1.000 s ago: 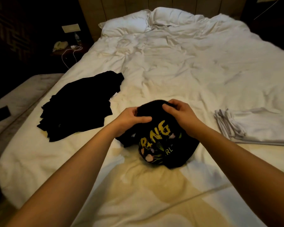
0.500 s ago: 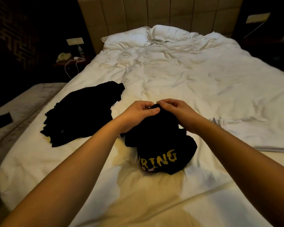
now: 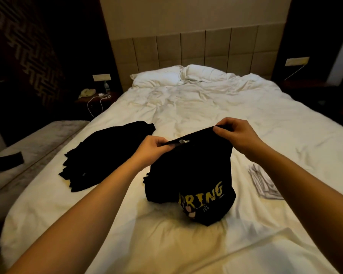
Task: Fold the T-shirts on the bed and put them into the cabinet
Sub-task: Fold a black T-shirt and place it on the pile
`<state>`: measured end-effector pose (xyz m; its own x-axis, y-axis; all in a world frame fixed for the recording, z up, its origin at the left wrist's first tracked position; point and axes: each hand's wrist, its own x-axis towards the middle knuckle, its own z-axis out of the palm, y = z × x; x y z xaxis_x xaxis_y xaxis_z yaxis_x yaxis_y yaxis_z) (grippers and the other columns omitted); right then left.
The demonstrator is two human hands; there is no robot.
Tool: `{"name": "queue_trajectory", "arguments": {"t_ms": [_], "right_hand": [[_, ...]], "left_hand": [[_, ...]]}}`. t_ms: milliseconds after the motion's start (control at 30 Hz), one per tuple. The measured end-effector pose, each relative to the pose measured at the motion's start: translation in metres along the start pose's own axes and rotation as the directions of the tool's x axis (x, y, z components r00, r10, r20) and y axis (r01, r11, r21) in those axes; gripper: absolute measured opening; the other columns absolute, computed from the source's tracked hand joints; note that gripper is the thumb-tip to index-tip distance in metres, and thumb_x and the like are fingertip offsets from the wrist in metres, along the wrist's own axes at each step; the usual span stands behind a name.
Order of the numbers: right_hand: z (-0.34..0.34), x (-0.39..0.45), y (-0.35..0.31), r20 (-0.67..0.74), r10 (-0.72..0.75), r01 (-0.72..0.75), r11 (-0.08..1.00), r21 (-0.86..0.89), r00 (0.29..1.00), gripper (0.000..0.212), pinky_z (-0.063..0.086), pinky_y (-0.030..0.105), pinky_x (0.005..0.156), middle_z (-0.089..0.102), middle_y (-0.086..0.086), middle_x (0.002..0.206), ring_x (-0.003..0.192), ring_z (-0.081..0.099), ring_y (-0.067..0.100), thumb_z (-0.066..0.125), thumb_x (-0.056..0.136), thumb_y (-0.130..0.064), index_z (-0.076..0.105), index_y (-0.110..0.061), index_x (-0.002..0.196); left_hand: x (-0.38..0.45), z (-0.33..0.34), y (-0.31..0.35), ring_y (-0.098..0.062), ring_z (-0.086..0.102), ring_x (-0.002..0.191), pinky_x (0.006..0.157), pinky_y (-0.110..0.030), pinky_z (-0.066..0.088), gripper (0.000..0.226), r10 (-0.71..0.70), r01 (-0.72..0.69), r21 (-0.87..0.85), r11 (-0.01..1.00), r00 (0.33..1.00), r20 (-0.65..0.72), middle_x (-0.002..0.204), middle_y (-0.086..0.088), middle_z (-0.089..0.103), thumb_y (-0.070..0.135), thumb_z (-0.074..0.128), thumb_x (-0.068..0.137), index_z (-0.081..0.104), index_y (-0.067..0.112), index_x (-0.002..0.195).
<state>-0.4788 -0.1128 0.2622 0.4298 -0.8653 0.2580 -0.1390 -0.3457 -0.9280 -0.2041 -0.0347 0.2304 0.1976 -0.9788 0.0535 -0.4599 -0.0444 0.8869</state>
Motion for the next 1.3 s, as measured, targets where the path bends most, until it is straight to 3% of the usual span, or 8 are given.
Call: {"name": "queue_trajectory", "arguments": {"t_ms": [133,333,500,767,1033,1100,1200,1300], "right_hand": [[-0.01,-0.001,-0.002,-0.084,-0.115,0.083,0.947,-0.311,0.99,0.006,0.051,0.026,0.067,0.069,-0.001,0.083,0.078,0.067,0.014,0.068,0.093,-0.017,0.07,-0.015,0.088],[-0.028,-0.006,-0.003,-0.081,-0.119,0.061,0.855,-0.515,0.99,0.01,0.045,0.022,0.067,0.068,-0.001,0.091,0.085,0.063,0.016,0.063,0.096,-0.018,0.072,-0.013,0.1],[-0.038,-0.005,-0.017,0.002,-0.089,0.071,0.788,-0.612,0.996,0.009,0.047,0.029,0.07,0.067,0.006,0.092,0.085,0.063,0.022,0.066,0.095,-0.018,0.07,-0.01,0.098],[-0.03,-0.004,-0.034,-0.044,-0.034,-0.011,0.654,-0.757,0.998,0.015,0.049,0.034,0.066,0.066,0.007,0.093,0.078,0.061,0.023,0.056,0.094,-0.012,0.066,-0.014,0.104],[-0.039,-0.008,-0.049,-0.017,0.067,-0.054,0.601,-0.798,0.998,0.024,0.053,0.036,0.068,0.067,0.017,0.089,0.073,0.065,0.03,0.048,0.1,-0.017,0.067,-0.005,0.094],[-0.039,-0.008,-0.047,-0.009,0.056,-0.043,0.657,-0.752,0.998,0.024,0.054,0.035,0.063,0.066,0.016,0.089,0.072,0.067,0.028,0.046,0.1,-0.016,0.066,-0.005,0.093],[-0.038,-0.007,-0.036,0.065,0.134,-0.106,0.942,-0.318,0.989,0.026,0.06,0.04,0.058,0.058,0.02,0.092,0.079,0.063,0.03,0.036,0.102,-0.008,0.059,0.002,0.096],[-0.044,-0.01,-0.018,0.197,0.142,-0.138,0.99,-0.032,0.97,0.025,0.058,0.043,0.059,0.05,0.018,0.087,0.079,0.058,0.028,0.039,0.105,-0.015,0.055,0.001,0.093]], "left_hand": [[0.006,-0.018,0.001,-0.019,0.068,0.082,0.072,-0.034,0.055,0.013,0.05,0.001,0.317,0.948,0.987,-0.155,0.087,-0.001,0.072,0.025,0.07,0.093,0.076,0.014,0.095],[-0.001,-0.041,0.013,-0.019,0.067,0.07,0.067,-0.035,0.057,0.01,0.096,-0.012,0.377,0.926,0.975,-0.203,0.079,-0.002,0.072,0.018,0.068,0.09,0.076,0.012,0.088],[-0.001,-0.057,0.028,-0.014,0.066,0.068,0.066,-0.026,0.052,0.025,-0.103,0.097,0.041,0.994,0.979,0.176,0.087,-0.008,0.073,0.026,0.067,0.096,0.078,0.003,0.096],[0.0,-0.052,0.034,-0.03,0.068,0.063,0.059,-0.031,0.053,0.019,0.162,0.012,0.485,0.875,0.935,-0.316,0.071,-0.017,0.069,0.014,0.065,0.086,0.068,0.016,0.067],[0.008,-0.053,0.047,-0.022,0.066,0.065,0.059,-0.024,0.058,0.04,-0.102,0.051,-0.328,0.943,0.985,-0.139,0.074,-0.01,0.066,0.0,0.055,0.095,0.071,0.009,0.06],[0.011,-0.055,0.044,-0.023,0.058,0.065,0.052,-0.026,0.056,0.037,-0.11,0.075,-0.3,0.951,0.989,-0.102,0.073,-0.009,0.054,0.002,0.052,0.097,0.064,0.007,0.063],[0.015,-0.052,0.038,-0.021,0.048,0.076,0.048,-0.029,0.052,0.015,-0.195,0.161,-0.379,0.911,0.979,-0.052,0.087,-0.008,0.04,0.013,0.048,0.097,0.054,0.007,0.085],[0.019,-0.047,0.032,-0.021,0.048,0.072,0.044,-0.029,0.049,0.018,-0.215,0.196,-0.383,0.903,0.977,-0.006,0.083,-0.007,0.04,0.016,0.044,0.098,0.054,0.009,0.086]]}}
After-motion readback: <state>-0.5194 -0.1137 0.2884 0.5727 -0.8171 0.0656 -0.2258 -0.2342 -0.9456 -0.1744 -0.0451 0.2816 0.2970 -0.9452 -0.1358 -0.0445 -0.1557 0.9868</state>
